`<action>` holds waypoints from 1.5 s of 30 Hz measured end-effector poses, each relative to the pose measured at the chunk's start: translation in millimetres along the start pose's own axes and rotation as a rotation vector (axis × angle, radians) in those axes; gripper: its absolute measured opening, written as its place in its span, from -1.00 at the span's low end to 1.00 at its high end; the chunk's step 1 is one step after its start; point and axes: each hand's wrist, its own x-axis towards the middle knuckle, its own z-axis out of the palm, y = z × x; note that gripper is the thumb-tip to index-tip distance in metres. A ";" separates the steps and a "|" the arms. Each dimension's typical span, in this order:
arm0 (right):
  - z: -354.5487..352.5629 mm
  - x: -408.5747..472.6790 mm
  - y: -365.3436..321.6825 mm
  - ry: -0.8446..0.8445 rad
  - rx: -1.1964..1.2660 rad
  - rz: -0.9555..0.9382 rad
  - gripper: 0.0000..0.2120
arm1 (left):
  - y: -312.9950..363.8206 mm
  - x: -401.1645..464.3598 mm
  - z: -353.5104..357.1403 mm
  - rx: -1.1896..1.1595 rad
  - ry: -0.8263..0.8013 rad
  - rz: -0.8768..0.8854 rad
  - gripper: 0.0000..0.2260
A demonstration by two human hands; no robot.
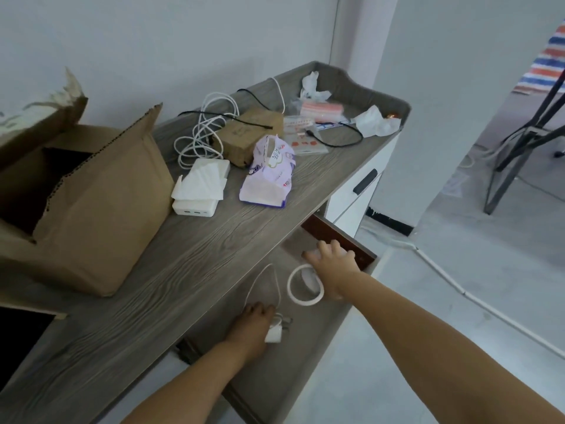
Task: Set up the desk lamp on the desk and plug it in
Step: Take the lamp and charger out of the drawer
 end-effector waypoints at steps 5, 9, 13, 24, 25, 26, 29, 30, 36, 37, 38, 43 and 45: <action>-21.8 -37.0 26.9 0.248 0.118 0.150 -0.15 | 25.3 -17.6 -38.4 0.075 0.161 0.258 -0.48; -31.9 -77.5 44.9 0.589 0.762 0.502 -0.25 | 41.8 -19.7 -84.0 0.156 0.403 0.444 -0.42; 8.0 -110.4 49.9 0.560 1.629 0.863 -0.11 | 25.4 -17.4 -127.4 0.025 0.638 0.343 -0.36; 77.1 -126.9 -13.8 0.005 2.250 0.856 -0.48 | -57.4 -13.8 -132.4 -0.162 0.665 0.046 -0.56; 82.6 -126.7 -16.1 -0.021 2.294 0.837 -0.48 | -57.5 -13.8 -128.3 -0.176 0.701 0.059 -0.55; 87.8 -126.2 -18.4 -0.048 2.331 0.811 -0.45 | -57.6 -13.7 -123.6 -0.182 0.740 0.075 -0.54; 95.0 -120.8 -24.1 -0.112 2.347 0.769 -0.37 | -63.1 -9.2 -112.9 -0.202 0.822 0.089 -0.53; 94.0 -119.4 -24.7 -0.117 2.343 0.762 -0.37 | -64.5 -7.3 -112.2 -0.201 0.832 0.091 -0.53; 81.2 -107.8 -33.2 -0.105 2.369 0.785 -0.46 | -65.3 -2.4 -111.7 -0.261 0.859 0.088 -0.56; 74.3 -101.9 -37.9 -0.098 2.364 0.780 -0.46 | -65.5 -2.5 -111.9 -0.275 0.860 0.087 -0.57; 66.1 -94.8 -43.1 -0.088 2.351 0.780 -0.46 | -65.3 -2.7 -111.7 -0.286 0.856 0.083 -0.57; 22.6 -43.9 -73.6 -0.070 2.289 0.809 -0.37 | -66.8 -4.7 -114.2 -0.350 0.822 0.079 -0.53; 12.9 -27.1 -84.1 -0.075 2.277 0.815 -0.35 | -67.7 -5.6 -114.4 -0.407 0.809 0.096 -0.52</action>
